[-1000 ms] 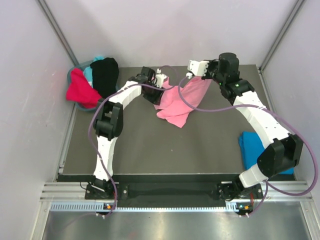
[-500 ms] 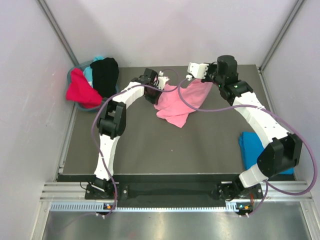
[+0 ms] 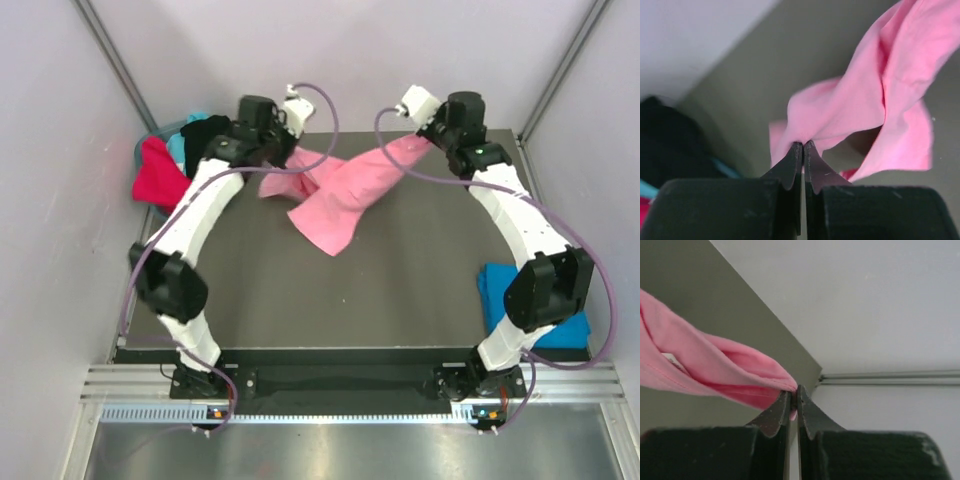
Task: Fold and stack the t-shirts
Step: Flatten the tshirt out
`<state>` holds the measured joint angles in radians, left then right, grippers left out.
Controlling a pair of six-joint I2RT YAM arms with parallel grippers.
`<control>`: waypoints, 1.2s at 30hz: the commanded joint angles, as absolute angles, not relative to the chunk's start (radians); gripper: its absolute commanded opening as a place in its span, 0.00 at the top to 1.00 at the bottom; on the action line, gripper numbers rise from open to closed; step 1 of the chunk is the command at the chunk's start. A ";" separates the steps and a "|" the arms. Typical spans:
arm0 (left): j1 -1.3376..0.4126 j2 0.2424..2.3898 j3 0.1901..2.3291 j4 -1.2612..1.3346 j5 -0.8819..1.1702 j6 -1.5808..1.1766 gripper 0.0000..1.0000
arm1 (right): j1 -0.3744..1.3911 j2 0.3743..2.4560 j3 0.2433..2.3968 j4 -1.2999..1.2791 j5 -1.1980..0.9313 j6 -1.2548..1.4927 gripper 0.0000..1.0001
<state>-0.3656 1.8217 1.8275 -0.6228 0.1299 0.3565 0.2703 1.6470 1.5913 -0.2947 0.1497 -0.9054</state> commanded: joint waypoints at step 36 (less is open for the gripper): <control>-0.333 2.043 2.056 -0.689 0.207 0.236 0.57 | 0.100 2.008 1.893 -0.692 -0.020 -0.454 1.00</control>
